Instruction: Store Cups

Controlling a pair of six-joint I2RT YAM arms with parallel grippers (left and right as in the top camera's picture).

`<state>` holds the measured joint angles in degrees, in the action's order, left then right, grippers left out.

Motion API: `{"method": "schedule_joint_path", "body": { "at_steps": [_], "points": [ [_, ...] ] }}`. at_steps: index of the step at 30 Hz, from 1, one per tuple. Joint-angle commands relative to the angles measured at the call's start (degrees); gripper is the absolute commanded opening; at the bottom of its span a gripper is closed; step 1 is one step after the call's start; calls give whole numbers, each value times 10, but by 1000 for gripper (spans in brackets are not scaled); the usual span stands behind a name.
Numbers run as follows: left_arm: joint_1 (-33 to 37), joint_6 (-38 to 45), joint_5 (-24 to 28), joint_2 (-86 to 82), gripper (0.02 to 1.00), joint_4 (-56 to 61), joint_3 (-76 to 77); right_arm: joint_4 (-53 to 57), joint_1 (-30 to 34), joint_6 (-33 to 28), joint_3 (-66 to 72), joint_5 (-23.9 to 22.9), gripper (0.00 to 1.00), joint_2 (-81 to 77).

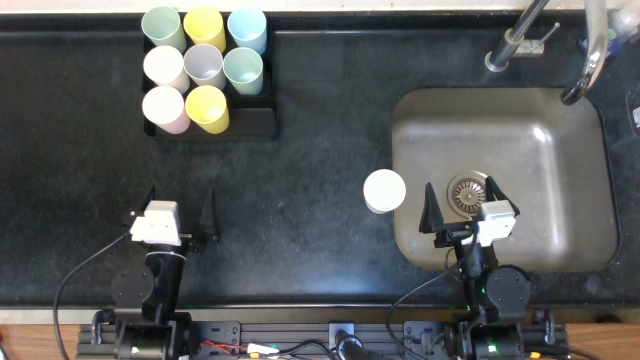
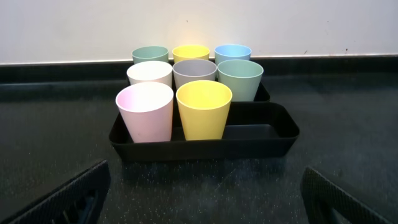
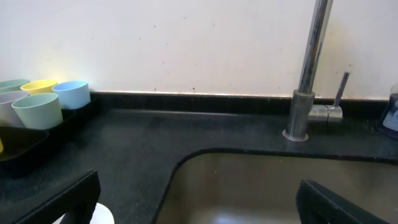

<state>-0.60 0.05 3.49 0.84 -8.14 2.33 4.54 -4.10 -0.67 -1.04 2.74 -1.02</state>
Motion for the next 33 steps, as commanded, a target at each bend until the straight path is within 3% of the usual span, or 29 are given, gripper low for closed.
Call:
{"method": "schedule_joint_path", "body": {
  "at_steps": [1,8,13,19,24,28,33],
  "points": [
    [2,8,7,-7,998,-1,-1,-3,3,-2,8,2,998,3],
    [2,8,7,-7,998,-1,-1,36,3,-2,-60,4,996,-3],
    [2,8,7,-7,1000,-1,-1,261,4,-2,-275,10,996,-113],
    [2,8,7,-7,998,-1,-1,564,0,-2,-582,5,996,-403],
    [2,8,7,-7,1000,-1,-1,758,-46,-19,-779,-16,998,-624],
    [2,8,7,-7,998,-1,-1,806,-86,-94,-817,-38,996,-735],
    [2,8,7,-7,998,-1,-1,805,-95,-189,-813,3,998,-833]
  ]
}}
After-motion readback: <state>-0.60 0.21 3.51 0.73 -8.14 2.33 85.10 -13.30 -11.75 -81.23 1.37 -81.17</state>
